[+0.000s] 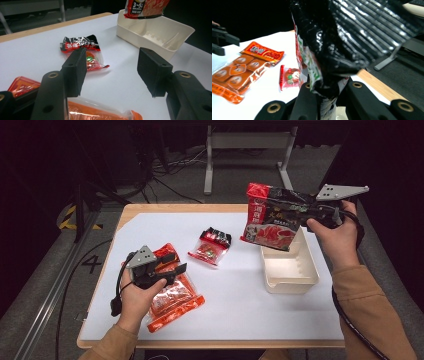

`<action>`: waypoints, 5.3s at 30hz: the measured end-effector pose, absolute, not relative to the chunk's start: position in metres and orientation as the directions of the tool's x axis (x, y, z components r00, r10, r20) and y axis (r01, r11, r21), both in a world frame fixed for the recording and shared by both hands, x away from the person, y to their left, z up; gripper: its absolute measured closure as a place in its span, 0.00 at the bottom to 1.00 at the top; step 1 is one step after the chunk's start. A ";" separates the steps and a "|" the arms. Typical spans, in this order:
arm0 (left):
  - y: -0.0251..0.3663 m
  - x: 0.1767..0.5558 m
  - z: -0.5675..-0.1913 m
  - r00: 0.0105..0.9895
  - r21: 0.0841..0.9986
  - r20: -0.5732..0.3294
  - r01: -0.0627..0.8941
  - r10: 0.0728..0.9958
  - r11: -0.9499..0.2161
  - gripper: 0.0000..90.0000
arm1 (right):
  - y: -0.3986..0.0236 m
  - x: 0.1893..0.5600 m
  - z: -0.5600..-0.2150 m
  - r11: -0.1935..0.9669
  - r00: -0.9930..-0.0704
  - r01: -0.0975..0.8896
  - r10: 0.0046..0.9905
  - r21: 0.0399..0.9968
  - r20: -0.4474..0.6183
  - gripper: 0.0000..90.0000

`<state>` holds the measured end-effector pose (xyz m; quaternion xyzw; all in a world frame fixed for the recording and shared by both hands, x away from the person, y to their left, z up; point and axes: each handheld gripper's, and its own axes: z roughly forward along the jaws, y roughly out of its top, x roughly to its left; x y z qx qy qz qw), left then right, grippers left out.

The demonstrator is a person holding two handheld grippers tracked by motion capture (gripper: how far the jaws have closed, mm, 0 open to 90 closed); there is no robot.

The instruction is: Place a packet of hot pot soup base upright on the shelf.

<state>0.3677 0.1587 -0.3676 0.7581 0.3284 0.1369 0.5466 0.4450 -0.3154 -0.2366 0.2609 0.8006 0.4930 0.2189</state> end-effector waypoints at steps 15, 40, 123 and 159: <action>0.193 0.363 -0.370 0.737 0.907 -0.102 0.344 0.668 -0.241 0.38 | -0.341 0.463 -0.237 0.363 -0.719 0.232 0.689 0.903 -0.092 0.94; 0.217 0.366 -0.375 0.706 0.893 -0.112 0.379 0.700 -0.240 0.31 | -0.362 0.490 -0.243 0.374 -0.715 0.210 0.689 0.903 -0.119 0.94; 0.239 0.360 -0.380 0.658 0.894 -0.157 0.412 0.736 -0.177 0.30 | -0.385 0.503 -0.338 0.310 -0.669 0.354 0.743 0.882 0.008 0.89; 0.244 0.370 -0.386 0.635 0.861 -0.167 0.467 0.754 -0.203 0.17 | -0.360 0.428 -0.275 0.305 -0.580 0.123 0.795 0.945 -0.181 0.25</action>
